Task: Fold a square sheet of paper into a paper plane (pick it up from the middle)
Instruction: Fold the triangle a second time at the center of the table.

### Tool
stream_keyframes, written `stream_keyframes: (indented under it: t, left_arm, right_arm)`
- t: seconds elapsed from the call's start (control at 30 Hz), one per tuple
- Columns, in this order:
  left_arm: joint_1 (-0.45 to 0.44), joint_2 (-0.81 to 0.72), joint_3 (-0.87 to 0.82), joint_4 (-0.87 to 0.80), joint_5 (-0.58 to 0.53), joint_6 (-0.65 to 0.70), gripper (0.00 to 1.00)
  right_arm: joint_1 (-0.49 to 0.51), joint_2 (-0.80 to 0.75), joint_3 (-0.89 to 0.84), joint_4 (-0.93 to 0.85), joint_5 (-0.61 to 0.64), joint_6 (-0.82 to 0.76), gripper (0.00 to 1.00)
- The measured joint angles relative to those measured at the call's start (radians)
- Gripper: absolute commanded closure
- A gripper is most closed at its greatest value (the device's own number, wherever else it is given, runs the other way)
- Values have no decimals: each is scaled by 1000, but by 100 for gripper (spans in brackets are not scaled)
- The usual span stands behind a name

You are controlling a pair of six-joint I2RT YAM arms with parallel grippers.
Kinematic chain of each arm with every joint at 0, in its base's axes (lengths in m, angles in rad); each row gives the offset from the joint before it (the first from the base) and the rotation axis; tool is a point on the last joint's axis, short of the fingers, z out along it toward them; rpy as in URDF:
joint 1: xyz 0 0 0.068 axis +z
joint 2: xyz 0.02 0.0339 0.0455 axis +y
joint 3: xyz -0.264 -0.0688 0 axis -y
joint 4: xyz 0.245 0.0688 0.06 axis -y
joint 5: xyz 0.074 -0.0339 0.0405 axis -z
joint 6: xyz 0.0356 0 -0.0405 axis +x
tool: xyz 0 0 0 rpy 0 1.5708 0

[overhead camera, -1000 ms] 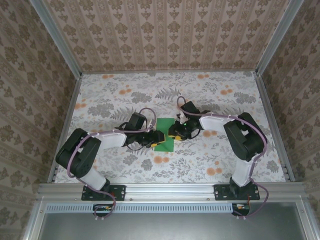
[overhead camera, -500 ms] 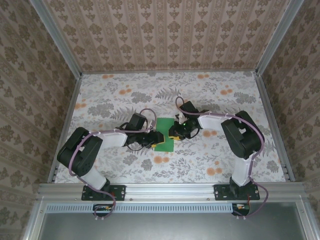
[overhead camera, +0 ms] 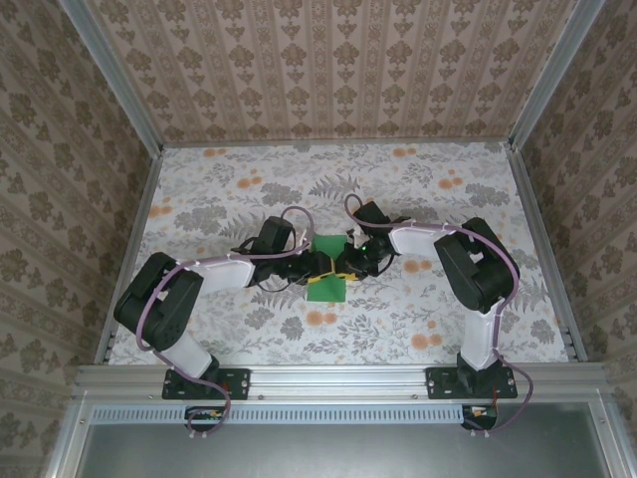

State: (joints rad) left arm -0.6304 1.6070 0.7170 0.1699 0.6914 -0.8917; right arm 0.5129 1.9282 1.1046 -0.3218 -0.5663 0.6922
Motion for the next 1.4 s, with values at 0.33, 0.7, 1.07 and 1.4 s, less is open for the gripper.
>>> stream_keyframes:
  t: [0.33, 0.7, 1.07, 1.4]
  left_arm:
    - [-6, 0, 0, 76, 39, -48, 57]
    - [-17, -8, -40, 83, 34, -60, 58]
    - [-17, 19, -40, 128, -24, -105, 59]
    - [-12, 50, -38, 142, -64, -127, 60]
  right_arm:
    - [2, 2, 6, -11, 10, -5, 78]
    - [2, 3, 7, -10, 8, -4, 79]
    - [-7, 1, -5, 51, -18, 19, 80]
    - [-52, -50, -61, 73, -21, 49, 74]
